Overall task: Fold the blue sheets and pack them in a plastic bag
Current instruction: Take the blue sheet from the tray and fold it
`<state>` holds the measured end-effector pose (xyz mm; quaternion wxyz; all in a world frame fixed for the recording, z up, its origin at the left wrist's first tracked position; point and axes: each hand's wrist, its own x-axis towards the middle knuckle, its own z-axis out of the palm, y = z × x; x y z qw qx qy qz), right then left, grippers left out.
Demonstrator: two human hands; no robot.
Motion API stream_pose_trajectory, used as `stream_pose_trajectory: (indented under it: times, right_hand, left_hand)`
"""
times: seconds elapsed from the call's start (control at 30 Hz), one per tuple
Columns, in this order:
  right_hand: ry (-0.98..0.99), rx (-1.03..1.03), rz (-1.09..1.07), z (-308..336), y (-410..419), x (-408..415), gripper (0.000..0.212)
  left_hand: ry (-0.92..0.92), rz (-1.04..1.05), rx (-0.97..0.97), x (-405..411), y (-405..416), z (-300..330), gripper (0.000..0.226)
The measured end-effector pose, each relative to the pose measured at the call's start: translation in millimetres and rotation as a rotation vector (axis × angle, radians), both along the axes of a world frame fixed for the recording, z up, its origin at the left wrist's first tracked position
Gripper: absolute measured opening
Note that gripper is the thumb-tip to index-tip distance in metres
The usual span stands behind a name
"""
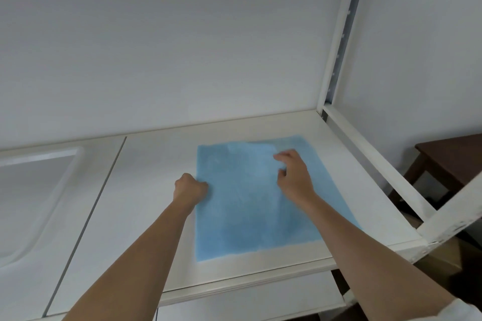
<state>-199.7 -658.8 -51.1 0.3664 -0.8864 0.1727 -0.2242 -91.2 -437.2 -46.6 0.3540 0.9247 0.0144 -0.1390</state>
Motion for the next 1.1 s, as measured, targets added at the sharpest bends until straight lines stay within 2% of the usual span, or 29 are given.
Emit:
stream_pose_trajectory:
  times: [0.07, 0.1, 0.13, 0.27, 0.37, 0.5, 0.57, 0.67, 0.73, 0.9, 1.03, 1.1]
  right_hand:
    - [-0.174, -0.075, -0.062, 13.8, -0.5, -1.9, 0.041]
    - [-0.191, -0.080, -0.105, 16.1, -3.3, -4.0, 0.041]
    - [-0.149, -0.064, -0.149, 15.7, -6.9, -6.4, 0.040]
    - [0.293, 0.054, -0.219, -3.7, -22.9, -15.6, 0.038]
    - [0.394, 0.082, -0.221, -7.2, -26.8, -17.0, 0.037]
    - [0.353, 0.305, -0.177, -1.2, -29.0, -10.0, 0.042]
    - [0.311, 0.315, -0.123, 6.6, -29.6, -4.9, 0.038]
    - [0.081, 0.326, -0.170, 25.2, -30.1, -2.2, 0.039]
    - [0.058, 0.348, -0.191, 32.3, -34.6, -3.0, 0.039]
    - [0.427, 0.401, -0.132, 26.0, -46.8, -16.0, 0.048]
    - [0.497, 0.628, -0.065, 23.8, -55.1, -28.9, 0.054]
    - [0.544, 0.675, 0.013, 25.7, -60.7, -33.4, 0.059]
  left_hand:
    - [-0.003, 0.007, 0.006, 1.8, -1.1, -0.8, 0.033]
    - [0.003, 0.004, 0.007, 1.9, -2.0, -0.9, 0.033]
    - [0.009, -0.001, 0.004, 2.5, -3.4, -1.6, 0.033]
    - [0.010, -0.017, 0.003, 1.8, -7.3, -4.5, 0.034]
    - [0.038, -0.010, -0.017, 1.8, -8.9, -6.3, 0.032]
    - [0.074, 0.017, -0.078, 4.4, -8.5, -8.3, 0.028]
    - [0.087, 0.024, -0.100, 6.5, -7.7, -8.7, 0.026]
    - [0.099, 0.028, -0.091, 8.1, -8.6, -8.3, 0.024]
    - [0.099, 0.034, -0.077, 8.6, -11.1, -9.4, 0.022]
    - [0.096, 0.094, -0.057, 8.1, -16.4, -11.4, 0.020]
    - [0.114, 0.138, -0.063, 9.2, -16.9, -10.3, 0.016]
    - [0.125, 0.142, -0.079, 10.1, -17.4, -9.6, 0.016]
